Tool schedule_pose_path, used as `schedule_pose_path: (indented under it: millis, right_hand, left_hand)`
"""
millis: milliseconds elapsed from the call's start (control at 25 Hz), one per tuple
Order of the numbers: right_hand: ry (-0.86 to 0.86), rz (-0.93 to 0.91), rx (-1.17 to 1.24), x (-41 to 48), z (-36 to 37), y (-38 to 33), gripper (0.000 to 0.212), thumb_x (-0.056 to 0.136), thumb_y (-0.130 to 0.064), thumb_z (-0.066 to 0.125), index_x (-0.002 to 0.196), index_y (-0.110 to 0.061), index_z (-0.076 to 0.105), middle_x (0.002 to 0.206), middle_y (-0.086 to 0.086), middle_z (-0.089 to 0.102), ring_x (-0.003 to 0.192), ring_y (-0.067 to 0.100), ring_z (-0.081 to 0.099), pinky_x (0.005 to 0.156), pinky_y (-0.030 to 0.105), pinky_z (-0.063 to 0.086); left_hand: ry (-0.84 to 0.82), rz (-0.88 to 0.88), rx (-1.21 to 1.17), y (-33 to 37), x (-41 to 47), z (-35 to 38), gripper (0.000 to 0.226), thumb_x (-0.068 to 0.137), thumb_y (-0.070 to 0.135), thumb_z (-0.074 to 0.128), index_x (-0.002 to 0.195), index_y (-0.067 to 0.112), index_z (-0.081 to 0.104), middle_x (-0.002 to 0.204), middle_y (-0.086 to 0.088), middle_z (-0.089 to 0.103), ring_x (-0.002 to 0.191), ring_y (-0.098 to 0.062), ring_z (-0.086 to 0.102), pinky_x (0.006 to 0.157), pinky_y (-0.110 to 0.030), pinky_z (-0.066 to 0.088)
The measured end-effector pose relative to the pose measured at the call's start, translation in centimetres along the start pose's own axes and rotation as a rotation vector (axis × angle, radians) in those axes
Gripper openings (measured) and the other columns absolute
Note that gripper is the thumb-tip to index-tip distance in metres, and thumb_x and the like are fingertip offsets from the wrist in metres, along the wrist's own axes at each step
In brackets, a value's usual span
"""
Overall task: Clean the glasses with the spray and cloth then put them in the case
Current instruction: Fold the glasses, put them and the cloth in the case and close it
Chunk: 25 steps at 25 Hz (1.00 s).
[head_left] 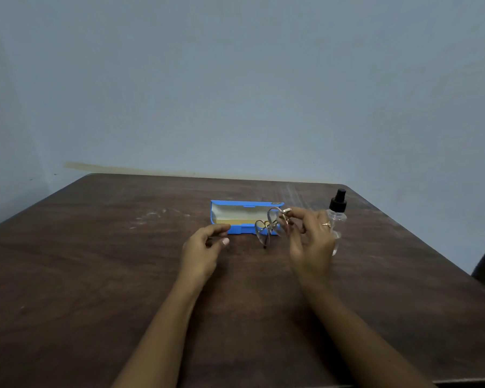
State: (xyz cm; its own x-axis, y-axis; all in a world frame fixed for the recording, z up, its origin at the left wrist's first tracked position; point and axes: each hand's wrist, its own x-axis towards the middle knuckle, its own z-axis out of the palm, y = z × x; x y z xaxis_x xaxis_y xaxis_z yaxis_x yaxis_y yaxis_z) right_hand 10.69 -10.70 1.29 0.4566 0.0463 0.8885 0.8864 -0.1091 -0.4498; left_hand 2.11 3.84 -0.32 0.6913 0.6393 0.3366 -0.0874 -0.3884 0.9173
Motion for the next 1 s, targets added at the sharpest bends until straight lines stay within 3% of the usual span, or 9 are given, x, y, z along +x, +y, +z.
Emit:
schedule_pose_path:
  millis: [120, 200, 320, 360, 520, 720, 880, 1000]
  right_hand:
    - [0.002, 0.329, 0.326, 0.2, 0.1, 0.2, 0.027, 0.077, 0.004, 0.065, 0.080, -0.022, 0.061, 0.082, -0.010, 0.064, 0.071, -0.004, 0.060, 0.067, 0.010, 0.047]
    - [0.026, 0.478, 0.469, 0.3, 0.1, 0.2, 0.027, 0.078, 0.008, 0.062, 0.078, -0.018, 0.059, 0.067, -0.013, 0.068, 0.066, -0.009, 0.059, 0.064, 0.006, 0.045]
    - [0.062, 0.614, 0.590, 0.5, 0.2, 0.5, 0.024, 0.078, 0.008, 0.060, 0.076, -0.016, 0.058, 0.059, -0.018, 0.068, 0.061, -0.008, 0.059, 0.060, 0.005, 0.045]
    - [0.068, 0.648, 0.617, 0.5, 0.2, 0.6, 0.024, 0.079, 0.008, 0.059, 0.075, -0.016, 0.058, 0.057, -0.017, 0.068, 0.058, -0.008, 0.059, 0.056, 0.005, 0.043]
    - [0.066, 0.747, 0.673, 0.3, 0.4, 0.9, 0.027, 0.080, 0.010, 0.056, 0.075, -0.016, 0.056, 0.053, -0.017, 0.067, 0.049, -0.009, 0.054, 0.046, 0.005, 0.036]
    - [0.009, 0.797, 0.656, 0.0, 0.6, 1.3, 0.025, 0.080, 0.007, 0.058, 0.075, -0.018, 0.057, 0.054, -0.017, 0.066, 0.046, -0.006, 0.045, 0.042, 0.010, 0.027]
    - [-0.025, 0.812, 0.655, -0.1, 0.7, 1.9, 0.024, 0.079, 0.007, 0.059, 0.075, -0.016, 0.058, 0.052, -0.015, 0.063, 0.044, -0.002, 0.041, 0.042, 0.011, 0.027]
    - [-0.091, 0.789, 0.630, -0.1, 0.7, 2.3, 0.020, 0.079, 0.004, 0.062, 0.080, -0.016, 0.061, 0.056, -0.015, 0.067, 0.046, -0.003, 0.048, 0.042, 0.012, 0.030]
  left_hand:
    - [-0.049, 0.054, 0.100, 0.0, -0.2, 0.3, 0.033, 0.076, -0.001, 0.064, 0.105, 0.014, 0.067, 0.093, 0.000, 0.063, 0.065, 0.013, 0.053, 0.063, 0.001, 0.037]
    - [-0.078, 0.105, 0.144, 0.2, -0.4, 0.4, 0.034, 0.073, -0.001, 0.066, 0.101, 0.017, 0.069, 0.089, 0.006, 0.063, 0.063, 0.010, 0.051, 0.065, -0.001, 0.038]
    - [-0.092, 0.165, 0.247, 0.3, -0.6, 0.5, 0.032, 0.070, 0.004, 0.070, 0.097, 0.021, 0.070, 0.086, 0.009, 0.065, 0.066, 0.001, 0.051, 0.072, -0.016, 0.041]
    - [-0.085, 0.168, 0.240, 0.5, -0.6, 0.6, 0.031, 0.069, 0.004, 0.070, 0.096, 0.020, 0.071, 0.082, 0.010, 0.065, 0.065, 0.002, 0.052, 0.069, -0.012, 0.040]
    - [-0.065, 0.168, 0.089, 1.6, -0.9, 0.6, 0.025, 0.070, -0.002, 0.068, 0.090, 0.013, 0.071, 0.074, 0.014, 0.064, 0.063, 0.015, 0.055, 0.057, -0.002, 0.036]
    - [-0.035, 0.187, 0.035, 1.9, -1.1, 0.7, 0.014, 0.072, -0.004, 0.066, 0.080, 0.007, 0.070, 0.063, 0.021, 0.065, 0.062, 0.013, 0.057, 0.054, -0.003, 0.037]
    - [0.060, 0.202, 0.022, 1.6, -0.9, 0.6, 0.018, 0.072, -0.002, 0.066, 0.072, 0.015, 0.068, 0.060, 0.035, 0.063, 0.062, 0.011, 0.058, 0.055, -0.004, 0.037]
    - [0.140, 0.192, 0.008, 1.1, -0.9, 0.5, 0.016, 0.073, -0.001, 0.066, 0.068, 0.014, 0.066, 0.057, 0.025, 0.065, 0.058, 0.008, 0.056, 0.054, -0.005, 0.038]
